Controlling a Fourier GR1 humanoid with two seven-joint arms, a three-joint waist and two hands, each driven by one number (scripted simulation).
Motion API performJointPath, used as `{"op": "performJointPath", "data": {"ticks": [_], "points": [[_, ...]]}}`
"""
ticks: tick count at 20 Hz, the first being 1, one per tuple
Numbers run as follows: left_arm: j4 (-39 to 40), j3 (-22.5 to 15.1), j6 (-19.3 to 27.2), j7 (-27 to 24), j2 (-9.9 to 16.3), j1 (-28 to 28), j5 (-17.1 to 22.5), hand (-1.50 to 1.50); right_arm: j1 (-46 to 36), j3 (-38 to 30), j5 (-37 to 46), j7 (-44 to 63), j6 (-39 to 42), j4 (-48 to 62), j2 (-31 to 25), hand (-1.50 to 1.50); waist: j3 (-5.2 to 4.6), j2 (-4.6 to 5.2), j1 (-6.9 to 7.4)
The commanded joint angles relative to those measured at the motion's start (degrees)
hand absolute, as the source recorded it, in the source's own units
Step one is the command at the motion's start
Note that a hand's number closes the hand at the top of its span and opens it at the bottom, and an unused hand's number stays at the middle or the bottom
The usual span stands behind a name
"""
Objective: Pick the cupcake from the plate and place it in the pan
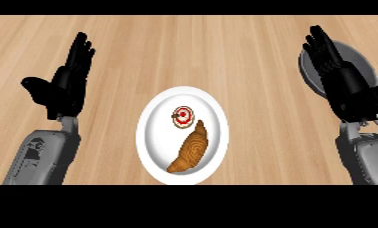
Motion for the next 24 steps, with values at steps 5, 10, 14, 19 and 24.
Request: {"op": "performJointPath", "data": {"ticks": [5, 10, 14, 19, 24], "points": [[-0.90, -0.81, -2.68, 4.86, -0.16, -0.64, 2.19, 0.00, -15.68, 7.35, -9.87, -3.77, 9.55, 1.54, 10.88, 1.50, 0.98, 0.18, 4.31], [-4.34, -0.52, -2.88, 7.48, -0.93, 5.91, 4.18, 0.00, -5.66, 13.53, 10.67, -17.94, 5.37, 1.75, 4.84, 1.50, 0.91, -0.57, 0.15], [-6.99, 1.13, -3.53, 11.35, 0.84, 5.35, 5.17, 0.00, -1.76, 13.19, 15.54, -23.17, 6.40, 5.81, 0.82, -1.50, 0.89, -0.38, -0.09], [-8.83, 0.79, -3.88, 10.37, 0.17, 7.80, 4.81, 0.00, -7.65, 11.17, 18.01, -22.46, 12.50, 4.04, -6.99, -1.50, 0.85, -0.47, -0.11], [-9.01, 0.97, -4.52, 9.99, -0.03, 9.04, 4.20, 0.00, -19.88, 13.53, 20.08, -12.61, 16.83, 5.85, -3.43, -1.50, 0.81, -0.39, 0.56]]}}
